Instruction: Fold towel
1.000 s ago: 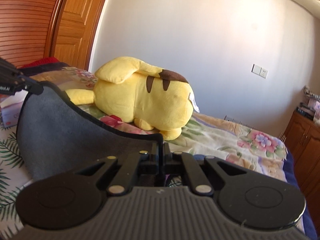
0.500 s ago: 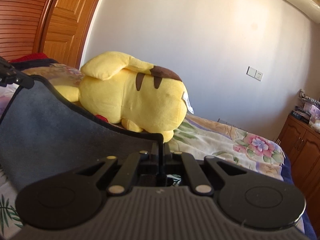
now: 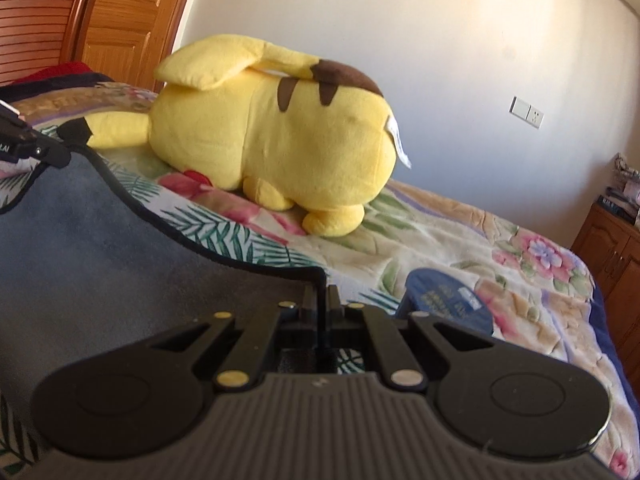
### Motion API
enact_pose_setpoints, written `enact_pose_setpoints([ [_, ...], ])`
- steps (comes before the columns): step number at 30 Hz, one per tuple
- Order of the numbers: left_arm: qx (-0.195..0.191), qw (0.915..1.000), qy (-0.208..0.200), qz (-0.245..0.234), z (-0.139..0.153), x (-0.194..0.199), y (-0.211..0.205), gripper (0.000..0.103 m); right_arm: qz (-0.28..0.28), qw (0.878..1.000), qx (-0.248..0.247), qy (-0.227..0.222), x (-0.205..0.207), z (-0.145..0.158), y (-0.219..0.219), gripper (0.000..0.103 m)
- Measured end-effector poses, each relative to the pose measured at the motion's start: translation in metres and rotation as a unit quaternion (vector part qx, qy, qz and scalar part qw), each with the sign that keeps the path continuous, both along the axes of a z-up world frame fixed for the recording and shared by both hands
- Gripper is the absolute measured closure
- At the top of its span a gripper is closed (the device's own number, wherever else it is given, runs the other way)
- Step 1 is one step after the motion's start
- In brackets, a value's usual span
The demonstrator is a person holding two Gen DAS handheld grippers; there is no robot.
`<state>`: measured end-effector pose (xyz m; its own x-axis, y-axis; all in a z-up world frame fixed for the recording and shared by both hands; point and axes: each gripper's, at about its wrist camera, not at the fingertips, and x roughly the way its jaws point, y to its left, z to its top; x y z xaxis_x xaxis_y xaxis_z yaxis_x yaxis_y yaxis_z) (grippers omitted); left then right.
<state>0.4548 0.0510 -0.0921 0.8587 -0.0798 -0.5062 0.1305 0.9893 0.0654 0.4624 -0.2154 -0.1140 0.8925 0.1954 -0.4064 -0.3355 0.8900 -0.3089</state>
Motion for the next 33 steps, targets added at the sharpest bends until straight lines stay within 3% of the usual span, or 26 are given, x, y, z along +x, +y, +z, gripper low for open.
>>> enact_pose_setpoints([
  [7, 0.016, 0.9996, 0.017, 0.013, -0.01, 0.004, 0.001, 0.103, -0.005, 1.0, -0.005, 0.015, 0.004, -0.008, 0.0, 0.097],
  [9, 0.021, 0.9995, 0.016, 0.017, -0.008, 0.003, 0.0, 0.103, -0.008, 1.0, -0.008, 0.017, 0.001, -0.007, -0.001, 0.091],
  [10, 0.022, 0.9995, 0.014, 0.017, -0.006, 0.001, 0.0, 0.091, -0.011, 1.0, -0.007, 0.019, 0.0, -0.005, -0.003, 0.09],
  [11, 0.023, 0.9995, 0.011, 0.018, -0.004, -0.001, -0.001, 0.085, -0.013, 1.0, -0.005, 0.021, -0.002, -0.002, -0.005, 0.09],
  [18, 0.013, 0.9998, 0.014, -0.001, 0.024, -0.026, -0.014, 0.074, -0.008, 1.0, 0.0, 0.02, -0.024, 0.028, -0.009, 0.09],
  [33, -0.001, 0.9998, 0.018, -0.012, 0.072, -0.099, -0.026, 0.074, 0.009, 0.999, 0.02, 0.032, -0.096, 0.074, -0.003, 0.09],
])
